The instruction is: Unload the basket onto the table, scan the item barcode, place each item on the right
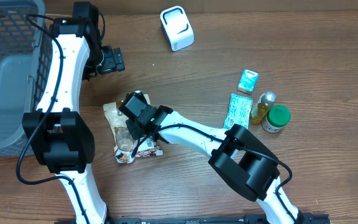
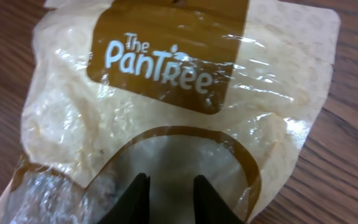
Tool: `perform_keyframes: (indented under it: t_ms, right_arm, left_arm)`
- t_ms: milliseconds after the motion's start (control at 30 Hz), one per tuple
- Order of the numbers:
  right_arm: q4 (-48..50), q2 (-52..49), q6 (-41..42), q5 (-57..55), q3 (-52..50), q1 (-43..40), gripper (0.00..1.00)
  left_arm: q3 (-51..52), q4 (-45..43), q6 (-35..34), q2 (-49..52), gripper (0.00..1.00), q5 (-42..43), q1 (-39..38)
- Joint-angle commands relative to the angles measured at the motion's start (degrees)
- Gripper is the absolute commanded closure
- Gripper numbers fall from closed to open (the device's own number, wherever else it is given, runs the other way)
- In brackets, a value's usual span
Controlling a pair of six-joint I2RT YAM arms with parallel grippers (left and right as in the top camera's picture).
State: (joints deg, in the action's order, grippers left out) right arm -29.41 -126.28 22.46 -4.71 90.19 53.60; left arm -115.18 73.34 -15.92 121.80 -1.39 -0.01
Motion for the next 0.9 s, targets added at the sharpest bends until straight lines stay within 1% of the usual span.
perform_keyframes:
  t_ms: [0, 167, 233, 333, 433, 633, 800, 867]
  right_arm:
    - [-1.57, -1.05, 0.0, -4.52, -0.24, -0.74, 0.8]
    - [-4.35, -1.05, 0.02, -6.01, -0.24, -1.79, 0.85]
    - [-5.97, -1.03, 0.44, -6.01, -0.22, -2.62, 0.9]
    - [-8.52, -1.03, 4.85, -6.01, -0.13, -4.42, 0.94]
    - [-10.67, -0.92, 7.76, -5.99, -0.11, -6.8, 0.95]
    - [-15.54, 0.85, 8.28, -5.75, -0.11, -10.93, 0.96]
    - [-19.39, 1.88, 9.66, -5.79, -0.11, -12.37, 0.96]
    - [-20.74, 2.29, 11.65, -5.75, -0.09, -12.7, 0.96]
  left_arm:
    - [-1.29, 0.13, 1.14, -0.83, 0.0, -0.52, 0.0]
    - [-1.29, 0.13, 1.14, -0.83, 0.0, -0.52, 0.0]
    - [-1.29, 0.13, 1.14, -0.83, 0.0, -0.55, 0.0]
    - [-1.27, 0.11, 1.14, -0.83, 0.01, -0.52, 0.02]
    - [-1.27, 0.13, 1.14, -0.83, 0.01, -0.52, 0.02]
    - [-1.27, 0.13, 1.14, -0.83, 0.0, -0.52, 0.0]
    - [-1.27, 0.13, 1.14, -0.83, 0.01, -0.52, 0.0]
    - [-1.29, 0.13, 1.14, -0.83, 0.0, -0.52, 0.0]
